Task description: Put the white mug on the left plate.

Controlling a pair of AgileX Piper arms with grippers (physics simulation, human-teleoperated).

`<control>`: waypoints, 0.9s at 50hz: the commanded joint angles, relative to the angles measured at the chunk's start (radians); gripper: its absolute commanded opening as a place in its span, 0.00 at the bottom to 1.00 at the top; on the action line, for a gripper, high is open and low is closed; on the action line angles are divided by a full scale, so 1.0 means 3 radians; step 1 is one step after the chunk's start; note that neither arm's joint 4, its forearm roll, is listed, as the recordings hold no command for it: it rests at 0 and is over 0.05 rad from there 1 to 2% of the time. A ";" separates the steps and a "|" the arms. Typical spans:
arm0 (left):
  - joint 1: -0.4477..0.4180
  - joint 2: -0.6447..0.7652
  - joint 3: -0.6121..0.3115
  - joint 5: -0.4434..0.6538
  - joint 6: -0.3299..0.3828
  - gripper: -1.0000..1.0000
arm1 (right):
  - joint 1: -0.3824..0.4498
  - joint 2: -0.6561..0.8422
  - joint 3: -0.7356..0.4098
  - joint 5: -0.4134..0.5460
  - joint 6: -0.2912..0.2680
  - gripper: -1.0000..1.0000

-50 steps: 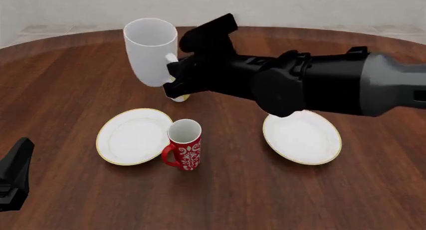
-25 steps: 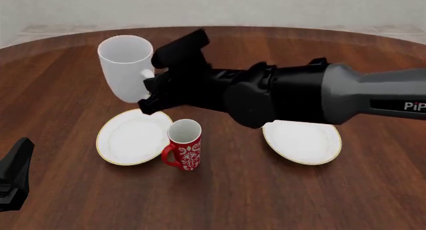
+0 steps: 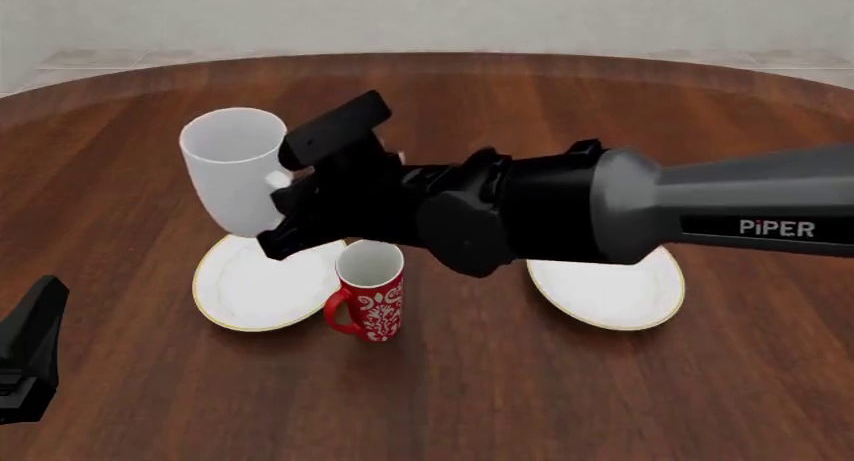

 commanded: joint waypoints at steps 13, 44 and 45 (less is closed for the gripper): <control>0.0000 0.0000 0.0000 0.0000 0.0000 1.00 | 0.0071 0.0113 -0.0005 -0.0007 0.0075 0.00; 0.0000 0.0000 0.0000 0.0000 0.0000 1.00 | 0.0069 0.0165 0.0096 -0.0102 0.0144 0.00; 0.0000 0.0000 0.0000 0.0000 0.0000 1.00 | 0.0062 0.0167 0.0093 -0.0102 0.0145 0.00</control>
